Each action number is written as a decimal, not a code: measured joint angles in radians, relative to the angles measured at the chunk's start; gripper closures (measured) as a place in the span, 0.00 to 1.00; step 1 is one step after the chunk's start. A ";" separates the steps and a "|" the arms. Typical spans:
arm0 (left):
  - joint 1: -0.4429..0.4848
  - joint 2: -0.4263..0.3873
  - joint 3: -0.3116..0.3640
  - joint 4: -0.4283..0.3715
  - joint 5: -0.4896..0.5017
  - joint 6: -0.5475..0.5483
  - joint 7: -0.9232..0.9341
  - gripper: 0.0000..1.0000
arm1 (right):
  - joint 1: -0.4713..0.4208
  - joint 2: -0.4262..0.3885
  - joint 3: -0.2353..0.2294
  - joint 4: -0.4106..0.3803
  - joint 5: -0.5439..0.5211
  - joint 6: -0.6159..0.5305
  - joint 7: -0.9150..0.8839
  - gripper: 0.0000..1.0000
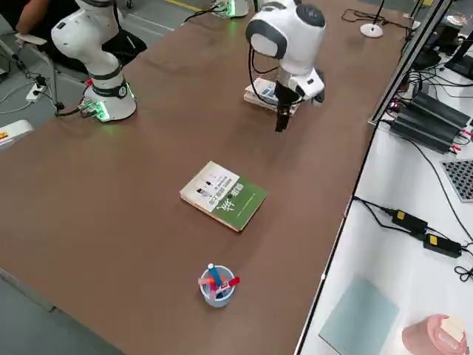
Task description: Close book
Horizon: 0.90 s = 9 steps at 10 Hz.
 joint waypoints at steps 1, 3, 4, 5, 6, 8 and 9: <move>0.004 -0.015 0.000 -0.001 0.000 -0.033 0.004 0.00 | 0.008 -0.028 -0.004 0.006 -0.019 -0.025 0.043 0.00; 0.006 -0.046 0.000 -0.008 0.000 -0.080 0.006 0.00 | 0.019 -0.101 -0.007 0.011 -0.046 -0.096 0.118 0.00; 0.006 -0.061 0.001 -0.015 0.000 -0.093 0.006 0.00 | 0.023 -0.143 -0.008 0.011 -0.053 -0.140 0.157 0.00; 0.006 -0.078 0.010 -0.028 0.000 -0.102 0.006 0.00 | 0.027 -0.184 -0.008 0.011 -0.056 -0.187 0.203 0.00; 0.005 -0.099 0.030 -0.049 0.000 -0.108 0.007 0.00 | 0.035 -0.223 -0.008 0.010 -0.057 -0.228 0.249 0.00; 0.009 -0.153 0.068 -0.109 0.000 -0.113 0.025 0.00 | 0.053 -0.292 -0.008 0.002 -0.061 -0.288 0.316 0.00; 0.011 -0.186 0.085 -0.146 0.000 -0.114 0.031 0.00 | 0.060 -0.323 -0.008 -0.008 -0.065 -0.302 0.334 0.00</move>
